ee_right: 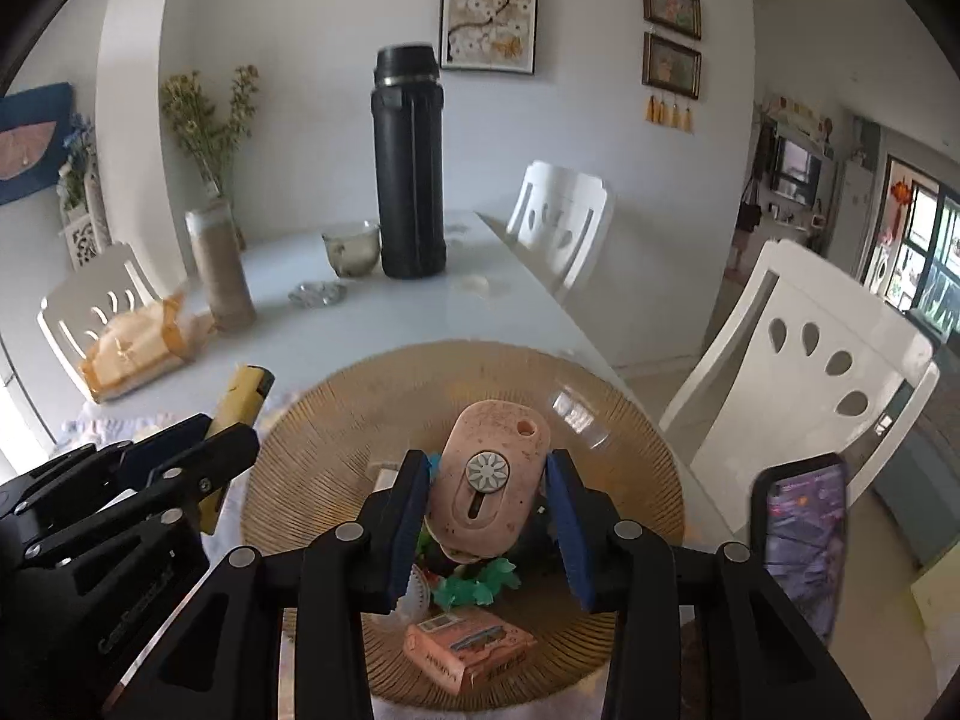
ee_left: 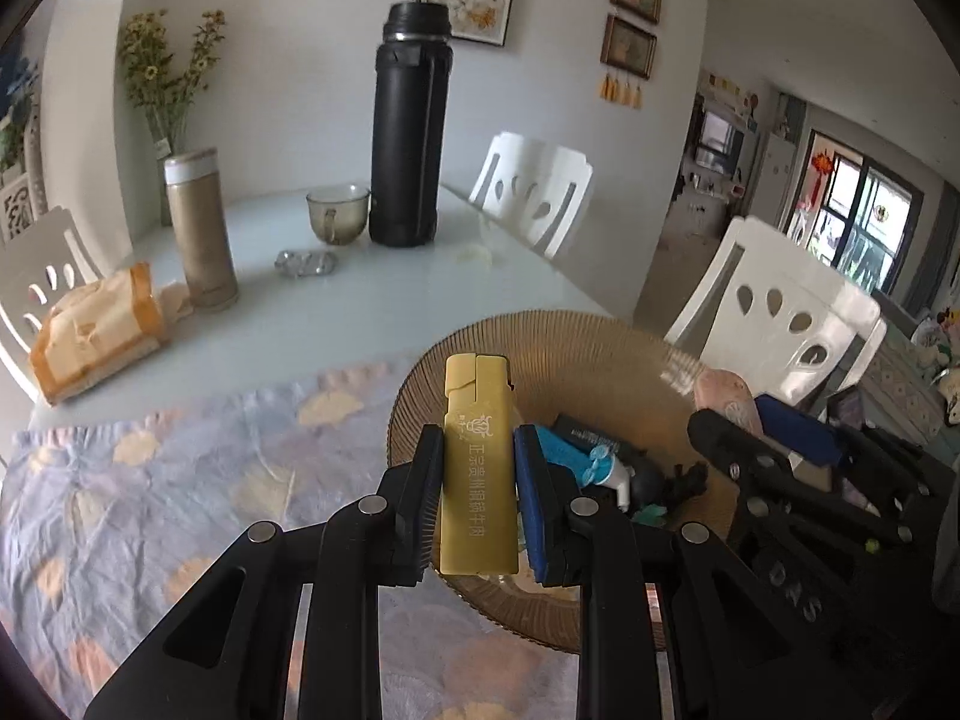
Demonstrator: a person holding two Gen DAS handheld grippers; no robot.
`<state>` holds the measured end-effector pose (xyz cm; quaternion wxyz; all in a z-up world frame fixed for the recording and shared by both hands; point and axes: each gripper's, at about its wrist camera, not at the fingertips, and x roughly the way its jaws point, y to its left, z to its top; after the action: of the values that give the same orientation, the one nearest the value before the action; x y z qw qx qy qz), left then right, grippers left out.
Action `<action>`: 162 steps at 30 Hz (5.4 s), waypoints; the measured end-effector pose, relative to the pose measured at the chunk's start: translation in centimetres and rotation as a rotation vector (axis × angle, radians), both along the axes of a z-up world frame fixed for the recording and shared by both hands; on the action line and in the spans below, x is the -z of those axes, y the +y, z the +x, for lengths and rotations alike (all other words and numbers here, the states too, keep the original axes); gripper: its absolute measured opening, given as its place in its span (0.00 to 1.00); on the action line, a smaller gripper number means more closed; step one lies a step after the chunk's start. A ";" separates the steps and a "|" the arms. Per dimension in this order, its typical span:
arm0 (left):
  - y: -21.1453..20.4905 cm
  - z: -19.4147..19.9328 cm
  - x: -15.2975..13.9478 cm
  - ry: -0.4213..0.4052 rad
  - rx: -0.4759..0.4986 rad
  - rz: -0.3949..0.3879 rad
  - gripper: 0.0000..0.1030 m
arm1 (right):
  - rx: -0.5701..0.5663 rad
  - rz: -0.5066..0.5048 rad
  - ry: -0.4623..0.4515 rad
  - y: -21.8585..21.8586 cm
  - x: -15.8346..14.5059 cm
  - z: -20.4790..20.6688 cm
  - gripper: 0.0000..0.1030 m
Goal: Organize rigid objects
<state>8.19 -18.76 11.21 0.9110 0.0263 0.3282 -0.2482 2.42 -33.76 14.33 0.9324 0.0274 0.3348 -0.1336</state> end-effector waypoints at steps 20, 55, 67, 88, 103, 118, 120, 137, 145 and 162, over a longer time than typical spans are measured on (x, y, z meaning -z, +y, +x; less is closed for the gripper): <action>19.3 -14.0 -4.9 -0.239 -0.432 -0.085 0.78 | -0.383 0.105 -0.105 11.2 -3.8 -7.7 0.62; 19.2 -11.5 7.2 -0.032 -0.430 0.100 0.82 | -0.369 -0.022 0.087 17.0 9.1 -6.2 0.65; 19.3 -11.5 7.2 -0.025 -0.432 0.094 0.84 | -0.356 -0.005 0.081 16.7 9.0 -6.1 0.79; 19.5 -11.4 7.3 -0.013 -0.437 0.081 0.86 | -0.343 0.008 0.090 16.6 9.0 -6.0 0.79; 19.5 -11.5 7.4 -0.015 -0.437 0.087 0.87 | -0.334 0.012 0.099 16.3 9.2 -5.8 0.79; 19.4 -11.5 7.4 -0.016 -0.435 0.089 0.87 | -0.335 0.013 0.099 16.3 9.1 -5.9 0.79; 19.4 -11.5 7.4 -0.018 -0.434 0.094 0.87 | -0.335 0.013 0.099 16.2 9.1 -5.8 0.80; 19.5 -11.6 7.2 -0.038 -0.442 0.113 0.96 | -0.327 0.015 0.102 16.3 9.3 -5.8 0.80; 19.5 -11.3 7.3 -0.021 -0.460 0.123 0.99 | -0.329 0.016 0.103 16.3 9.3 -5.8 0.80; 19.3 -10.9 7.4 -0.007 -0.475 0.176 0.99 | -0.325 0.020 0.107 16.2 9.5 -5.7 0.80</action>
<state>-2.73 0.50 3.78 0.9391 0.0285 0.3425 0.0023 -3.28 -17.58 4.81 0.9222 -0.0251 0.3852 0.0212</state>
